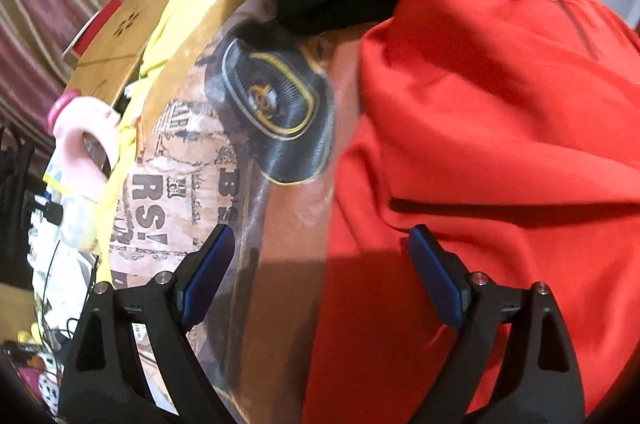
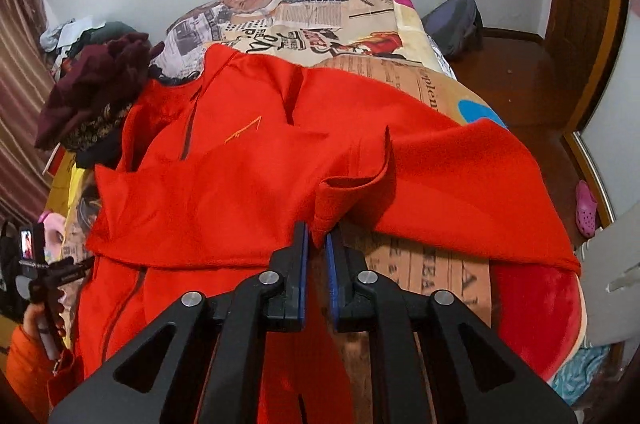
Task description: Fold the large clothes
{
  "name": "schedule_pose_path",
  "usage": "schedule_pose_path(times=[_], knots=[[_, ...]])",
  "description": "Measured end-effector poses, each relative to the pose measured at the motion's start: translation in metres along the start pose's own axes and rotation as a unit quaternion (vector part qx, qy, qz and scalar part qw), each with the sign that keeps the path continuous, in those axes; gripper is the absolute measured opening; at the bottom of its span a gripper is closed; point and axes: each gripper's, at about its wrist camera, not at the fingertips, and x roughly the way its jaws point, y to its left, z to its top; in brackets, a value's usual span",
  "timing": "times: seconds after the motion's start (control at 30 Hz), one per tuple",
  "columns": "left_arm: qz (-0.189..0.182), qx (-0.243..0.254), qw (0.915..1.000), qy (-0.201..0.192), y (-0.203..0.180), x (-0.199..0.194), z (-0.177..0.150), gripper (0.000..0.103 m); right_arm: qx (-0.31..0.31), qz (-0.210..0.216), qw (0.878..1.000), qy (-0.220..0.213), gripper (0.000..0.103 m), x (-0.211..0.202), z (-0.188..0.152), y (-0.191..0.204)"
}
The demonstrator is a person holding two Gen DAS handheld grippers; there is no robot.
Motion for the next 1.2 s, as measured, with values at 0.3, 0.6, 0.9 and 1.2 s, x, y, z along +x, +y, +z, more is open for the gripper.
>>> schedule_pose_path(times=[0.3, 0.6, 0.9, 1.2], knots=[[-0.035, 0.031, 0.9955, -0.082, -0.039, -0.077, 0.026, 0.089, 0.016, -0.040, 0.999, -0.029, 0.025, -0.033, -0.008, -0.019], [-0.106, 0.063, 0.9827, -0.138, -0.115, -0.119, 0.077, 0.089, 0.127, -0.070, 0.986, -0.080, 0.066, -0.070, -0.010, -0.088], [-0.139, 0.136, 0.9721, -0.130, -0.188, -0.111, 0.078, 0.089, 0.243, -0.085, 0.965, -0.048, 0.066, -0.043, -0.028, -0.157], [-0.155, 0.170, 0.9676, -0.104, -0.228, -0.097, 0.067, 0.089, 0.333, -0.024, 0.943, -0.012, 0.068, -0.007, -0.046, -0.190]])
